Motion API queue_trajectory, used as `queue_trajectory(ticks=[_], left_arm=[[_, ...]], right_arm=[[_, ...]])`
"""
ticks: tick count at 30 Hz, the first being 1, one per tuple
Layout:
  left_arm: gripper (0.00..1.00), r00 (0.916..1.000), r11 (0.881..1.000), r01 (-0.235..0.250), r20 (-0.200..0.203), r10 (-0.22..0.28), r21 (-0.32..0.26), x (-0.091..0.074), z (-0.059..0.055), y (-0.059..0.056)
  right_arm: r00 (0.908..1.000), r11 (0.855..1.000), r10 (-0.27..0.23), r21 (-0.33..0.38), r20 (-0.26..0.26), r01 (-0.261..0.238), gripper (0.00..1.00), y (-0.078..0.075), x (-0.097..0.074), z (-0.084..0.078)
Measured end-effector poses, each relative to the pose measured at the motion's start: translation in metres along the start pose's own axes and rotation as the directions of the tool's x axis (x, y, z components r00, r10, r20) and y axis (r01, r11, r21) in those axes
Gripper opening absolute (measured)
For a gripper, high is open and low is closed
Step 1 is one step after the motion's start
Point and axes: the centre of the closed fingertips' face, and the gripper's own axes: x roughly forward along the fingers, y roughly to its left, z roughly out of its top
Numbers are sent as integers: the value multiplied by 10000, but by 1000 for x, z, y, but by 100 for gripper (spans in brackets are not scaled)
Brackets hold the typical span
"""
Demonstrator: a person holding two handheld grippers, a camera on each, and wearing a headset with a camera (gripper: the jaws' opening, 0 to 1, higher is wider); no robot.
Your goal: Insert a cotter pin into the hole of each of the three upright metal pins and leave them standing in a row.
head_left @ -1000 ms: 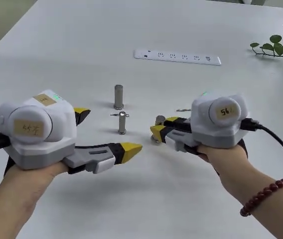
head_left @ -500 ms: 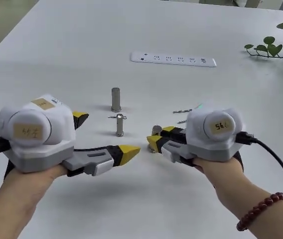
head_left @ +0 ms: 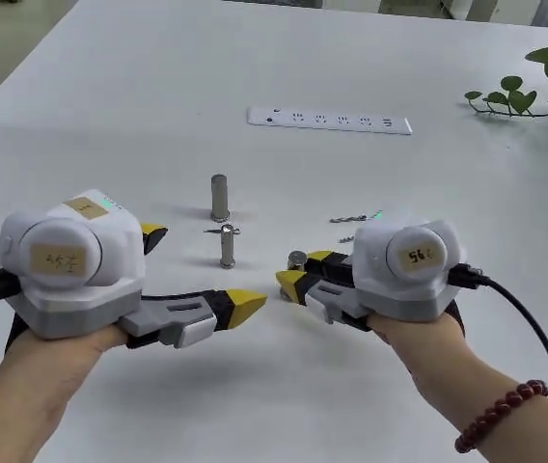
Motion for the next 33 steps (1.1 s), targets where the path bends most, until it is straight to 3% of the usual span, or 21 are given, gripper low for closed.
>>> queue_trajectory(ticks=[7, 16, 22, 24, 27, 33], left_arm=[[85, 10000, 10000, 18, -13, -18, 12, 0, 0, -1], [91, 9999, 10000, 30, 131, -32, 91, -1, 5, -2], [92, 9997, 9999, 120, 222, -121, 76, 0, 8, -6], [92, 9996, 9998, 172, 209, -173, 43, 0, 7, -7], [92, 9996, 9998, 195, 184, -196, 101, 0, 7, -8], [92, 9997, 9998, 194, 164, -196, 91, 0, 7, -7]], right_arm=[[9999, 9999, 165, 47, -52, -165, 21, 2, -6, 1], [9977, 9975, 487, -481, -464, -509, 24, -9, -19, 0], [9957, 9979, 600, 290, -703, -581, 29, -26, -23, -4], [9956, 9983, 558, 232, -759, -542, 28, -30, -24, -5], [9957, 9967, 626, 561, -689, -588, 27, -31, -27, -4], [9942, 9968, 711, 415, -802, -679, 27, -32, -31, -4]])
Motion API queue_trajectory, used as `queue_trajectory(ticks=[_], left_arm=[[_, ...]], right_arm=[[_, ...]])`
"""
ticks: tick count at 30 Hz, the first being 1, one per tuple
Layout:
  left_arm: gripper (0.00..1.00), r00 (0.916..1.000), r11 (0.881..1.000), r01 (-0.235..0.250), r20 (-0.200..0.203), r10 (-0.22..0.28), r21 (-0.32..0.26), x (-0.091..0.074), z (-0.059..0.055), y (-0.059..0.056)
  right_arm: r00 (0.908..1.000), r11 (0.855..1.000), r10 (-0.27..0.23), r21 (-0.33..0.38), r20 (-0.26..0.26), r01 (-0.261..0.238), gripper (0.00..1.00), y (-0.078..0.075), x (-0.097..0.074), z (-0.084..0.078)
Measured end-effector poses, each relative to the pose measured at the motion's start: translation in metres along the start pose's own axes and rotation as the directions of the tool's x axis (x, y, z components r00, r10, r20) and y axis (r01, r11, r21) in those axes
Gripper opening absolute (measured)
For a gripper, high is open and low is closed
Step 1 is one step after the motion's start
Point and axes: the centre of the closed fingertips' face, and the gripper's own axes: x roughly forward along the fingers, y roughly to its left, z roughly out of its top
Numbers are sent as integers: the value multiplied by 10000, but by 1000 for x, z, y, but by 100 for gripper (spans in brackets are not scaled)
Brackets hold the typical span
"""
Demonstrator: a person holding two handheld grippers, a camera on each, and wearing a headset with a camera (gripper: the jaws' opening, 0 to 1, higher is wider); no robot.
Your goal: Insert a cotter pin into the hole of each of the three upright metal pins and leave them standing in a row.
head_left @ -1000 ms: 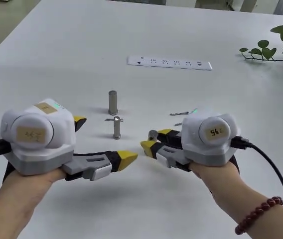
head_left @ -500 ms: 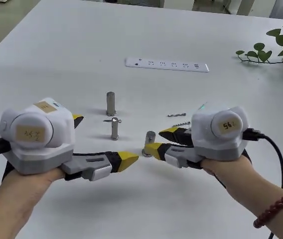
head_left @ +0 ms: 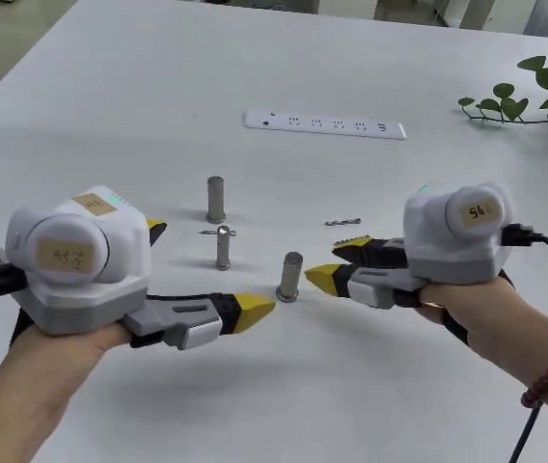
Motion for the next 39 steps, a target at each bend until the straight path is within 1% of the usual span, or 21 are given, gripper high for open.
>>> queue_trajectory(ticks=[2, 6, 13, 14, 16, 23, 28, 30, 31, 33, 36, 38, 39], left_arm=[[92, 10000, 10000, 0, -22, 0, 29, 0, 0, 0], [92, 10000, 10000, 4, -37, -4, 41, 0, -1, 0], [92, 10000, 10000, 43, -46, -43, 29, 2, -1, -1], [91, 10000, 10000, 45, -46, -45, 24, 2, -1, -1], [91, 10000, 10000, 73, -15, -73, 13, 3, 0, -1], [91, 9999, 9999, 106, 38, -106, -24, 3, 1, -1], [90, 9999, 9999, 117, 21, -117, -42, 3, 0, -2], [89, 9999, 9999, 110, 20, -109, -33, 3, 1, -2], [89, 9999, 9999, 118, 25, -118, -28, 3, 1, -2], [89, 9999, 9999, 114, 33, -114, -40, 2, 1, -2], [88, 10000, 10000, 83, 27, -83, -25, 2, 1, -1], [86, 10000, 10000, -29, 50, 29, -15, 0, 2, 2], [85, 10000, 10000, -59, 47, 59, 10, 0, 2, 3]], right_arm=[[10000, 10000, 1, -67, -12, -1, 27, -5, -2, 0], [9997, 9996, -219, -166, -124, 217, 26, -17, -3, 3], [9974, 9972, -494, -594, -518, 463, 24, -40, -1, 10], [9968, 9965, -536, -675, -596, 495, 24, -44, -1, 10], [9948, 9953, -612, -801, -814, 547, 24, -60, 4, 12], [9862, 9898, -923, -1208, -1375, 757, 21, -80, 9, 12], [9797, 9841, -902, -1669, -1788, 602, 20, -88, 15, 13], [9756, 9797, -853, -1954, -2023, 451, 19, -91, 19, 12], [9728, 9780, -920, -2030, -2128, 481, 19, -94, 21, 12], [9693, 9744, -826, -2228, -2314, 299, 18, -96, 24, 12], [9656, 9729, -820, -2300, -2469, 238, 17, -100, 28, 11], [9624, 9751, -791, -2209, -2599, 205, 14, -103, 31, 8], [9609, 9784, -775, -2053, -2659, 221, 14, -106, 32, 7]])
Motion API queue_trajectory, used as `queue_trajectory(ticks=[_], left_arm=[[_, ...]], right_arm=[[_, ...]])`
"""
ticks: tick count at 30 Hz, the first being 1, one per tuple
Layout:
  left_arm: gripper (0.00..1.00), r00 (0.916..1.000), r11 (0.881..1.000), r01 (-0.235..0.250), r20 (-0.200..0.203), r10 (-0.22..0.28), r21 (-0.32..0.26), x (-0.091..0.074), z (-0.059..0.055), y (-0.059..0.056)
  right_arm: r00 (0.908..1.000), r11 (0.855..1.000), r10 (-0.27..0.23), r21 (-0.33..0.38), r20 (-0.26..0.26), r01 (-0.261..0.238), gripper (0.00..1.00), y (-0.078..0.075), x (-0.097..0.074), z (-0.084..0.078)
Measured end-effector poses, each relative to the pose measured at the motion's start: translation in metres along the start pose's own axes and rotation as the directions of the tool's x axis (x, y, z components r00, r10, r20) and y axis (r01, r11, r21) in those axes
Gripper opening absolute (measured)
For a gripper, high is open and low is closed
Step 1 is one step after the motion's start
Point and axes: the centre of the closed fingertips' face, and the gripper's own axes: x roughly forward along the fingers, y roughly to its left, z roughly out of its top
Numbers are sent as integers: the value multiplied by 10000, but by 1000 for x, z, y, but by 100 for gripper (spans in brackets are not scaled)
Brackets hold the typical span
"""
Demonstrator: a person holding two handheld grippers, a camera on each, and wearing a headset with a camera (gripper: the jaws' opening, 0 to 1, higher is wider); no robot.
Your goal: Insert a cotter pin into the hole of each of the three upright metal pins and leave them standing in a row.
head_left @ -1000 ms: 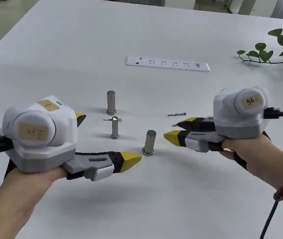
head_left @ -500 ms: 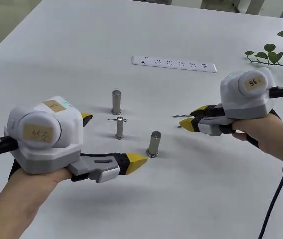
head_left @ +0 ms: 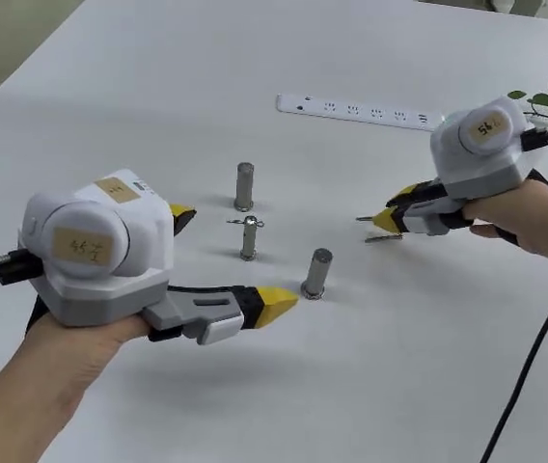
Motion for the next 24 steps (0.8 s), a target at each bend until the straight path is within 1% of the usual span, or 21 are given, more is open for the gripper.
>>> queue_trajectory(ticks=[1, 3, 7, 8, 10, 11, 13, 15, 17, 18, 19, 21, 22, 23, 24], left_arm=[[85, 10000, 10000, -48, 1, 48, 6, -1, 0, 1], [84, 9999, 9999, -139, 43, 139, -2, -2, 1, 4], [83, 9999, 9999, -135, 73, 135, -35, -3, 2, 5], [83, 9999, 9999, -123, 53, 123, -33, -3, 2, 5], [83, 10000, 10000, -48, 16, 48, -26, -3, 1, 3], [83, 10000, 10000, -26, -18, 26, -36, -3, 1, 3], [83, 10000, 10000, 9, -56, -9, 13, -3, 1, 2], [82, 10000, 9999, -25, -28, 25, 125, -3, 2, 2], [82, 10000, 9999, -21, 43, 21, 111, -3, 4, 3], [82, 10000, 10000, -20, 46, 20, 75, -3, 4, 3], [81, 10000, 10000, -10, 29, 10, 63, -3, 3, 3], [81, 10000, 10000, 1, -41, -1, 41, -3, 2, 3], [81, 10000, 10000, 3, -66, -3, 27, -3, 1, 3], [81, 10000, 10000, 14, -73, -14, 23, -3, 1, 3], [81, 10000, 10000, 28, -64, -28, 11, -3, 1, 3]], right_arm=[[10000, 10000, 35, 79, -42, -34, 14, -1, 1, -1], [9999, 10000, 66, -10, -142, -66, 12, -3, 3, -2], [9974, 9977, 204, -639, -693, -248, 10, -6, 7, -8], [9965, 9967, 203, -761, -814, -265, 9, -10, 9, -10], [9950, 9946, 217, -986, -973, -313, 9, -13, 10, -10], [9951, 9952, 214, -931, -961, -304, 9, -14, 11, -10], [9944, 9966, 374, -696, -986, -443, 8, -13, 12, -10], [9917, 9936, 355, -1021, -1233, -483, 8, -14, 12, -12], [9909, 9936, 529, -931, -1236, -646, 8, -16, 16, -11], [9894, 9938, 666, -802, -1288, -773, 8, -14, 17, -12], [9883, 9935, 691, -804, -1358, -805, 8, -13, 17, -13], [9829, 9897, 807, -1034, -1653, -987, 8, -12, 17, -17], [9835, 9893, 881, -1014, -1580, -1049, 7, -15, 19, -15], [9810, 9889, 914, -1007, -1709, -1097, 7, -17, 20, -16], [9803, 9881, 950, -1035, -1731, -1141, 7, -17, 19, -16]])
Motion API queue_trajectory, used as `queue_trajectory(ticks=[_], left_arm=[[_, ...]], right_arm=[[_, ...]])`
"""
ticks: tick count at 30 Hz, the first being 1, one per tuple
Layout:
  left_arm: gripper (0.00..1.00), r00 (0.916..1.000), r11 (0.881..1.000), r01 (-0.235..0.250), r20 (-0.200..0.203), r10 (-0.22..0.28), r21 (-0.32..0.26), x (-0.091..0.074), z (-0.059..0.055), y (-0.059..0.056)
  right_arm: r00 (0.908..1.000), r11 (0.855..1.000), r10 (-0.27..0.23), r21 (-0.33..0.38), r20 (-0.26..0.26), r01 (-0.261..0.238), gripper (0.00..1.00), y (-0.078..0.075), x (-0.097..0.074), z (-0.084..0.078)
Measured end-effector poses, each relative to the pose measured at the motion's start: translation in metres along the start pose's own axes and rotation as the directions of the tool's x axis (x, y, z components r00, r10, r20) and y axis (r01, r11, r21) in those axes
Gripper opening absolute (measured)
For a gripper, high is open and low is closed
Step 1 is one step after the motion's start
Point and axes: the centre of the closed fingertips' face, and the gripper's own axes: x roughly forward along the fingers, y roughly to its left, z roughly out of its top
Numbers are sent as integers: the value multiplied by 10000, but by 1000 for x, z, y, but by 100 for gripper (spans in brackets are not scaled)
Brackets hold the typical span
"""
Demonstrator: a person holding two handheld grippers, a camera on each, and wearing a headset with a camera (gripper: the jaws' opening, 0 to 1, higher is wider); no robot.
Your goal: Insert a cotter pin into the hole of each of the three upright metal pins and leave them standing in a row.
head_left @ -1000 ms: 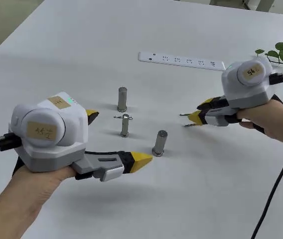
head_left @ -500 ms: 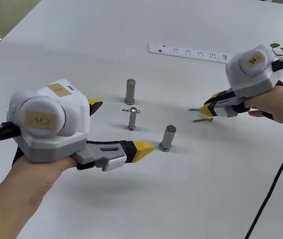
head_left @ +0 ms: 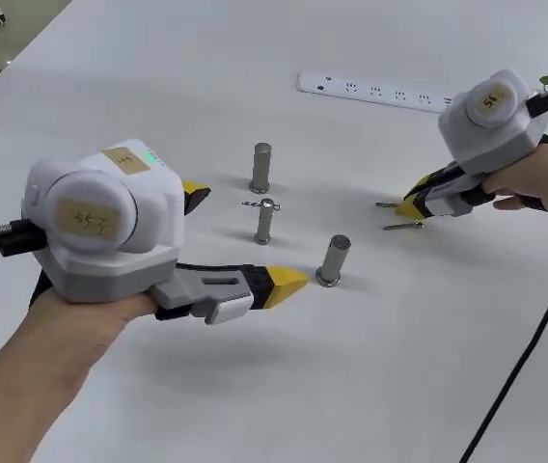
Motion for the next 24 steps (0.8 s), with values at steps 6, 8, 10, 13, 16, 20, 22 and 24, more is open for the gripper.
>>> queue_trajectory(ticks=[6, 8, 10, 13, 16, 20, 22, 24], left_arm=[[81, 10000, 10000, 48, -51, -48, -5, 1, -1, -2], [81, 10000, 10000, 45, -53, -45, -5, 1, -1, -1], [81, 10000, 10000, 57, -39, -57, -11, 1, 0, -2], [81, 9999, 10000, 77, -72, -77, -14, 1, -1, -2], [81, 9999, 10000, 70, -73, -70, 17, 1, -1, -2], [80, 9999, 10000, 70, -119, -70, -36, 1, -2, -2], [80, 9999, 10000, 58, -115, -58, -66, 0, -2, -1], [79, 9999, 10000, 39, -98, -40, -82, 0, -2, -1]], right_arm=[[9978, 9975, 370, -580, -548, -402, 2, 3, 0, -3], [9966, 9967, 417, -665, -706, -464, 0, 5, 0, -3], [9954, 9944, 427, -931, -857, -507, 0, 7, -1, -4], [9944, 9896, 288, -1376, -1020, -427, 0, 10, -2, -4], [9940, 9857, 200, -1642, -1077, -376, 0, 14, -2, -4], [9948, 9873, 152, -1558, -1005, -308, 0, 12, -2, -4], [9954, 9883, 140, -1497, -943, -280, 0, 10, -1, -2], [9961, 9876, 109, -1552, -880, -245, 0, 9, -1, -1]])
